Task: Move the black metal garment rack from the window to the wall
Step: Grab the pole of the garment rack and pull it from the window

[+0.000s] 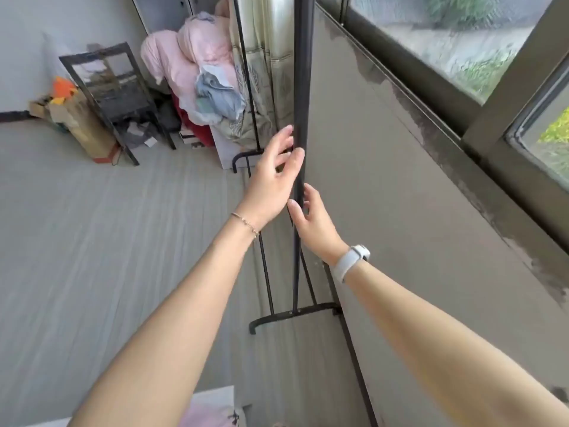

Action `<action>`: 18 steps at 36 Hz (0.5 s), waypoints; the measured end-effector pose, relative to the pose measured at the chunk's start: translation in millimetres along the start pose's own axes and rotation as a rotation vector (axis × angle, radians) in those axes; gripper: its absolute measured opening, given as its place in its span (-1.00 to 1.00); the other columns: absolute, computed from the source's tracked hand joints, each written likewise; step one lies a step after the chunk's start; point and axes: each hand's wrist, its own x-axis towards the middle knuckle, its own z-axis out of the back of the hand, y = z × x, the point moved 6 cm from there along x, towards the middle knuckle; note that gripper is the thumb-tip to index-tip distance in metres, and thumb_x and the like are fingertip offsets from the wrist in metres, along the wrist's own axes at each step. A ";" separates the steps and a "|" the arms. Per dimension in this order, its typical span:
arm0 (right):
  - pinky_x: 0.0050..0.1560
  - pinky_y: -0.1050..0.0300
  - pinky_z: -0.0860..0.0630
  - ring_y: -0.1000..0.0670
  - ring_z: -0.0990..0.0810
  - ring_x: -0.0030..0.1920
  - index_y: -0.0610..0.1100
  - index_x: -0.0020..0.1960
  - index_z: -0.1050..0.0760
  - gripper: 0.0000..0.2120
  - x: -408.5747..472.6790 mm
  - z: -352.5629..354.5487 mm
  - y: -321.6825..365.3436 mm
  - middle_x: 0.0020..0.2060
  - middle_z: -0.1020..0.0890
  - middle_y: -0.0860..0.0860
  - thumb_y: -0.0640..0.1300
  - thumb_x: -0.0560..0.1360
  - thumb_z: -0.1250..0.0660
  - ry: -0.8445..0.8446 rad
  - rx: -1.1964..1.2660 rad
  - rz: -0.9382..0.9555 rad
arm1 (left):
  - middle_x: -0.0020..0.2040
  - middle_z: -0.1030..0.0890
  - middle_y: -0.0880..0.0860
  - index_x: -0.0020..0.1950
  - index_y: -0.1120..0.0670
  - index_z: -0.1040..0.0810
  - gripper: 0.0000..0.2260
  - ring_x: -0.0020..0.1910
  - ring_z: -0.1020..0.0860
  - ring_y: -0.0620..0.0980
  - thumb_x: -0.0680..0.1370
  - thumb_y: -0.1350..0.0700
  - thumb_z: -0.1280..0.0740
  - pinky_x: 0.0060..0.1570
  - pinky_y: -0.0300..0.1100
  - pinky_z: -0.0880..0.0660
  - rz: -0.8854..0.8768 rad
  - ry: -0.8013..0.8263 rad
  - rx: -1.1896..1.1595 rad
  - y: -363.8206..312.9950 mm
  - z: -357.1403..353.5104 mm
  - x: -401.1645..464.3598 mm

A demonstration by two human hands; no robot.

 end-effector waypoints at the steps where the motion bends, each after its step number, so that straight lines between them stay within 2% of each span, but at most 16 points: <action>1: 0.33 0.06 -0.30 -0.05 -0.36 0.32 -0.18 0.38 -0.14 -0.54 3.8 -0.9 4.5 0.35 -0.37 -0.12 -0.05 0.54 -0.12 -0.022 0.017 0.001 | 0.35 -0.40 0.13 0.38 0.14 -0.23 -0.60 0.27 -0.40 -0.06 0.55 0.13 -0.15 0.32 -0.20 -0.31 -0.030 0.018 -0.024 -5.9 -1.7 6.2; 3: 0.14 0.10 -0.37 -0.02 -0.47 0.12 -0.17 0.30 -0.23 -0.64 8.4 -0.7 11.0 0.20 -0.50 -0.07 -0.04 0.55 -0.09 -0.064 0.055 -0.007 | 0.20 -0.50 0.09 0.33 0.18 -0.28 -0.66 0.12 -0.50 -0.07 0.56 0.16 -0.13 0.22 -0.23 -0.39 -0.060 0.019 -0.035 -16.9 -1.9 12.9; 4: 0.01 0.11 -0.37 0.02 -0.49 -0.03 -0.14 0.20 -0.28 -0.73 7.9 -1.7 15.3 0.05 -0.54 -0.02 -0.04 0.56 -0.07 -0.074 0.079 -0.011 | 0.09 -0.54 0.06 0.30 0.18 -0.31 -0.69 0.00 -0.54 -0.09 0.56 0.17 -0.12 0.15 -0.22 -0.43 -0.068 0.015 -0.054 -23.8 -2.1 14.4; 6: -0.19 0.14 -0.33 0.09 -0.40 -0.25 0.01 -0.06 -0.29 -0.92 10.3 -4.6 13.8 -0.23 -0.45 0.08 -0.05 0.56 -0.04 -0.082 0.147 -0.028 | -0.07 -0.57 -0.01 0.24 0.13 -0.37 -0.74 -0.13 -0.58 -0.14 0.56 0.14 -0.11 0.09 -0.15 -0.46 -0.073 0.009 -0.066 -25.0 0.2 20.5; 8: -0.27 0.18 -0.29 0.07 -0.31 -0.34 0.11 -0.23 -0.19 -0.80 11.2 -7.1 12.0 -0.33 -0.33 0.09 -0.07 0.57 -0.02 -0.094 0.178 -0.007 | -0.13 -0.57 -0.03 0.13 0.03 -0.41 -0.81 -0.18 -0.59 -0.14 0.57 0.09 -0.09 0.05 -0.13 -0.48 -0.096 0.032 -0.081 -27.4 -0.2 26.5; 10: -0.32 0.24 -0.28 0.06 -0.26 -0.36 0.10 -0.27 -0.14 -0.75 9.9 -8.0 11.6 -0.35 -0.29 0.08 -0.08 0.57 -0.01 -0.107 0.172 0.007 | -0.21 -0.55 -0.01 0.00 -0.03 -0.42 -0.85 -0.27 -0.58 -0.16 0.57 0.08 -0.07 -0.02 -0.15 -0.51 -0.118 0.042 -0.111 -34.5 -3.6 29.5; 13: -0.33 0.32 -0.30 0.03 -0.25 -0.33 0.04 -0.25 -0.14 -0.78 8.2 -7.3 9.1 -0.32 -0.29 0.01 -0.09 0.57 0.00 -0.084 0.135 0.019 | -0.38 -0.44 0.00 -0.17 0.00 -0.38 -0.83 -0.42 -0.45 -0.14 0.55 0.05 -0.05 -0.19 -0.22 -0.45 -0.183 0.004 -0.089 -40.7 -8.7 29.4; 16: -0.31 0.27 -0.29 0.01 -0.26 -0.30 -0.05 -0.18 -0.17 -0.84 7.1 -8.5 7.9 -0.27 -0.31 -0.05 -0.09 0.57 -0.02 -0.039 0.107 0.054 | -0.44 -0.35 -0.09 -0.25 0.01 -0.31 -0.83 -0.43 -0.33 -0.11 0.50 -0.01 -0.08 -0.27 -0.11 -0.35 -0.172 -0.061 -0.114 -33.2 -8.7 29.4; 18: -0.33 0.33 -0.29 0.03 -0.28 -0.29 -0.12 -0.13 -0.19 -0.86 5.9 -9.1 8.4 -0.26 -0.35 -0.05 -0.09 0.57 -0.04 -0.014 0.104 0.071 | -0.50 -0.37 -0.15 -0.26 0.01 -0.30 -0.83 -0.46 -0.31 -0.14 0.49 -0.02 -0.09 -0.31 -0.12 -0.33 -0.155 -0.105 -0.133 -29.7 -5.9 28.3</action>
